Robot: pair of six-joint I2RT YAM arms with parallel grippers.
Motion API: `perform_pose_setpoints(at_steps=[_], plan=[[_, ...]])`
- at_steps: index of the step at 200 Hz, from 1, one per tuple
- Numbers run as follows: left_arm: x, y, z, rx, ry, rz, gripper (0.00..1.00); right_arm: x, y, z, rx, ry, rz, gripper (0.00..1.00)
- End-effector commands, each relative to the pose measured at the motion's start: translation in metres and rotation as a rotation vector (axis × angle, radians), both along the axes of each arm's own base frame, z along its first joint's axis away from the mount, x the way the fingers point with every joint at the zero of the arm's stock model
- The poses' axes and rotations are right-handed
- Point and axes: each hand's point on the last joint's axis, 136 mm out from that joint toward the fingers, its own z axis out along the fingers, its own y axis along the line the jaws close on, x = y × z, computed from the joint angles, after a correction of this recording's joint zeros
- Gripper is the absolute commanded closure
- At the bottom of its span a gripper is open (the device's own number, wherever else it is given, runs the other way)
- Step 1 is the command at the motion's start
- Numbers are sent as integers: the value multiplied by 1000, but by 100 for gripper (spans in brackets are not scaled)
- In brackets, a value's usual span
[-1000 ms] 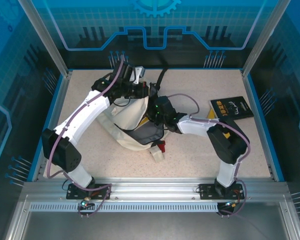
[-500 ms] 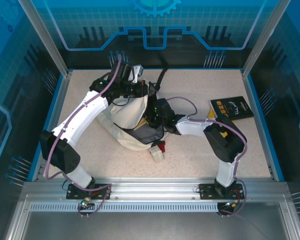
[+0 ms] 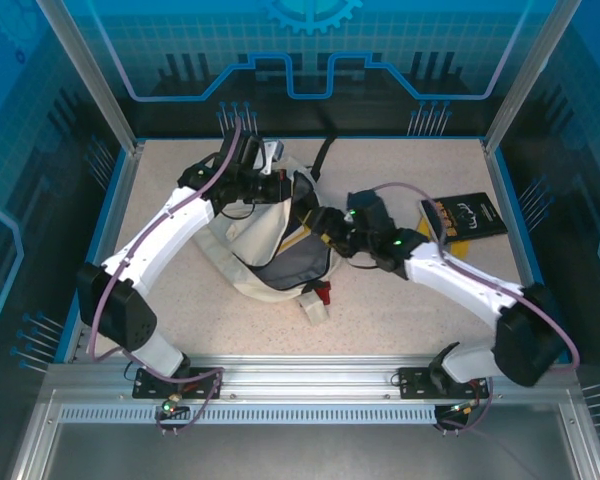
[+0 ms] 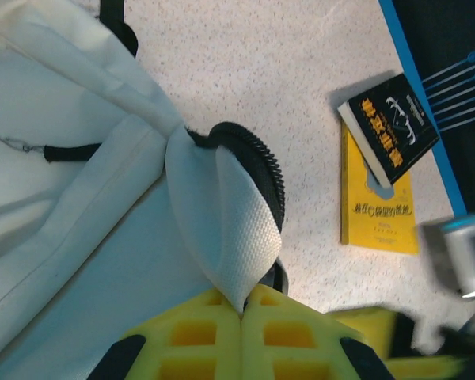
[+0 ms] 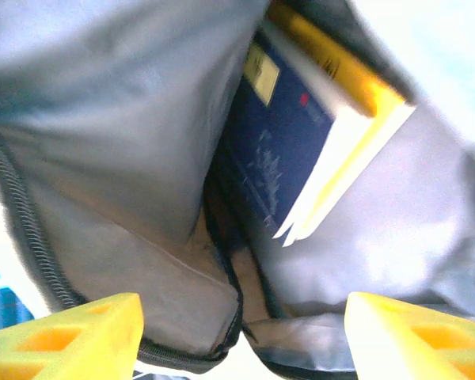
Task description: Pack the student bag
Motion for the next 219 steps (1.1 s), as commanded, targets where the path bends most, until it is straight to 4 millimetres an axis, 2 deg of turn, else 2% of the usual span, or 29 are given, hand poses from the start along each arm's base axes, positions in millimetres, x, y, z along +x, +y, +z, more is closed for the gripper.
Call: perform_pose_setpoints(at_steps=[1,34,54,62,77,92,112,158,188,219], plan=[[-25,7,5,5,-15,-69,100,-15,-71,-29,-281,57,-53,25],[-55,19,-14,50,61,-107,100,-12,-147,-40,-415,126,-138,19],[-65,24,-13,64,81,-109,87,-6,-183,-46,-493,163,-182,18],[-67,25,-11,63,82,-107,76,-2,-195,-49,-530,169,-190,17],[-67,27,-3,54,70,-91,40,3,-216,-56,-602,208,-208,16],[-65,30,4,31,59,-59,21,10,-234,-68,-656,257,-216,15],[-61,29,9,-6,46,-28,10,18,-242,-87,-681,318,-179,13],[-49,35,-10,-63,93,90,5,38,-247,-125,-737,437,-112,13],[-48,35,-18,-78,114,105,3,37,-246,-150,-763,514,-67,14],[-48,37,-20,-70,113,114,1,28,-235,-171,-783,575,21,15]])
